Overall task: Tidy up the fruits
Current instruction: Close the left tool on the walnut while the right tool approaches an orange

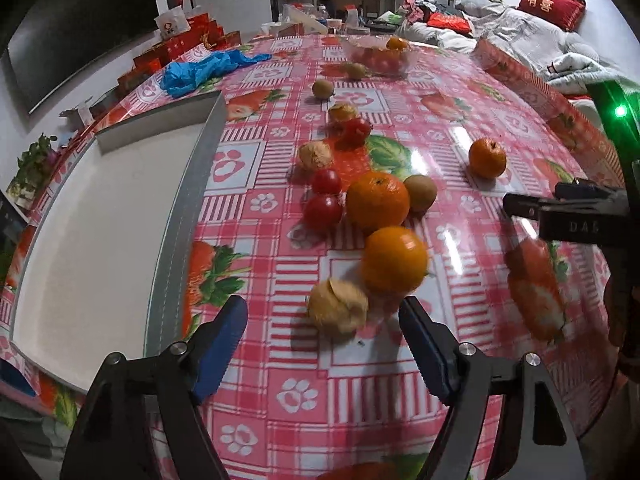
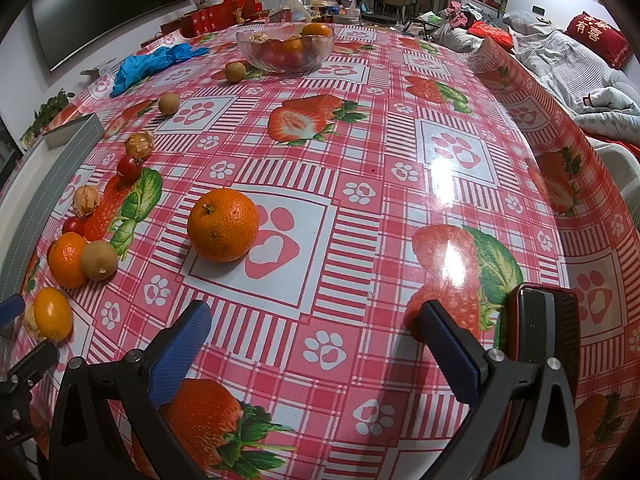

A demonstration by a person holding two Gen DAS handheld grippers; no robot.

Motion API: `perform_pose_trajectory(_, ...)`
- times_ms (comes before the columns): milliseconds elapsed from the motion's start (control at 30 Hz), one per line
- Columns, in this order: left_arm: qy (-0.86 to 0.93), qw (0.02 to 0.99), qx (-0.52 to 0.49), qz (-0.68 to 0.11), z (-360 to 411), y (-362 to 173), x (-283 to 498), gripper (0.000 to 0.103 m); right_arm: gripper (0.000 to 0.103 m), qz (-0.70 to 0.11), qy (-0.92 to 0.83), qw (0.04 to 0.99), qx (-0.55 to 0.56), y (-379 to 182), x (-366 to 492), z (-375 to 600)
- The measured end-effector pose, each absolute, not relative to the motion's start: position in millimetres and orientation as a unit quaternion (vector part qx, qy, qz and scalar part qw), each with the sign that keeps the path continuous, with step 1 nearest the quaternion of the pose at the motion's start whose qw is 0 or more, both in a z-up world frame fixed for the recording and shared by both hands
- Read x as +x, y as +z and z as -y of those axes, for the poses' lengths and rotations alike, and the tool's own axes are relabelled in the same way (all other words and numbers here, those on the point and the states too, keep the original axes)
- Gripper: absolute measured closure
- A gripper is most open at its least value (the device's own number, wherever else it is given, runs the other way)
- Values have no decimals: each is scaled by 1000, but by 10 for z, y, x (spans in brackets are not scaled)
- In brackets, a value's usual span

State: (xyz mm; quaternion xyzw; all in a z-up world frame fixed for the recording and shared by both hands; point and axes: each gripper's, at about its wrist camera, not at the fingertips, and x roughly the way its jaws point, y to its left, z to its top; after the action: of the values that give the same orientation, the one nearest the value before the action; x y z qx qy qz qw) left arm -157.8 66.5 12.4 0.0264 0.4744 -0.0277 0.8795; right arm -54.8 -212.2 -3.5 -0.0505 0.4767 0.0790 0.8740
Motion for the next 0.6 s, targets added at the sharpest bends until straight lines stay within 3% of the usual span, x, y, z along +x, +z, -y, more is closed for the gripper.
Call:
perform_pose_trajectory(333, -32, 878, 25, -476, -580, 87, -1472, 24, 0, -483, 78, 871, -51, -26, -536, 2121)
perform_pose_trajectory(467, -34, 879, 10, -476, -591, 97, -1467, 36, 0, -492, 77, 865, -52, -26, -556, 2083)
perform_pose_trajectory(600, -35, 880, 6, -474, -600, 114, -1447, 55, 0, -502, 88, 858, -60, -22, -627, 1981)
